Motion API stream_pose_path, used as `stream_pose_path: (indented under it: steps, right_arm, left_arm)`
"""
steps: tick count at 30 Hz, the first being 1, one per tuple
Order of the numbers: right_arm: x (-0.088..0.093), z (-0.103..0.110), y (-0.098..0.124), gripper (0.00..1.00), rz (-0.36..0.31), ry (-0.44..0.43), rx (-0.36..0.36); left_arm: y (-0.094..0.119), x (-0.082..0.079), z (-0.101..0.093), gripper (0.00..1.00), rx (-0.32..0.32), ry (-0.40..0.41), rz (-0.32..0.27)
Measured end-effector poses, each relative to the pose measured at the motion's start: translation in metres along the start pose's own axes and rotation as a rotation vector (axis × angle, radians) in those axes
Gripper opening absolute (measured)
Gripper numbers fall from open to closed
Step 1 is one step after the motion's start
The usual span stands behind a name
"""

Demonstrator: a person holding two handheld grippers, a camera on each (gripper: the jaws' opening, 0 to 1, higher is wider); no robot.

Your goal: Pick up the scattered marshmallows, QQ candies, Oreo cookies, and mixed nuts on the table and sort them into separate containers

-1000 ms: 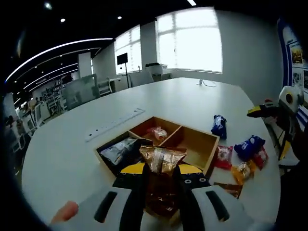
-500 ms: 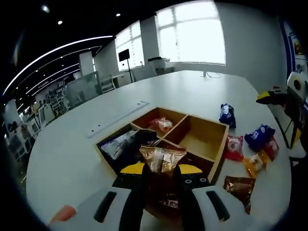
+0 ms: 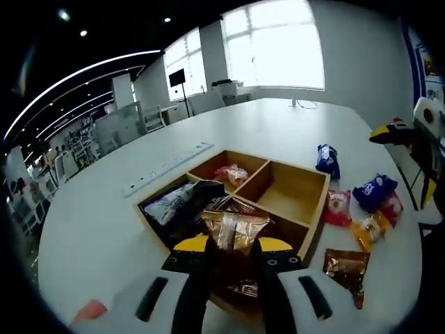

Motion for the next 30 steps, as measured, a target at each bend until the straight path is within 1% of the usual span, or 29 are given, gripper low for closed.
stream_pose_path:
  steps: [9, 26, 30]
  right_arm:
    - [0.0006, -0.0002, -0.0009, 0.89, -0.001, -0.006, -0.003]
    - [0.0023, 0.0015, -0.0008, 0.89, 0.001, -0.012, -0.005]
    - [0.0025, 0.0022, -0.0007, 0.89, 0.001, -0.014, -0.006]
  left_arm:
    - [-0.0014, 0.0008, 0.0015, 0.29, -0.003, -0.008, 0.000]
    - [-0.0001, 0.0023, 0.0013, 0.29, -0.002, 0.026, -0.004]
    - [0.0001, 0.0019, 0.0019, 0.29, -0.013, 0.031, -0.019]
Point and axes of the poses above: the point that each gripper's makers call its tool centre point, and the gripper's own axes: y roughly backward along the fingers, z roughly to its left, x roughly out of its underside, the point moved 5 cm from there along y, roughly backward along the fingers, and after that the axes turned 12 degrees about x, right-handed, at the moved point
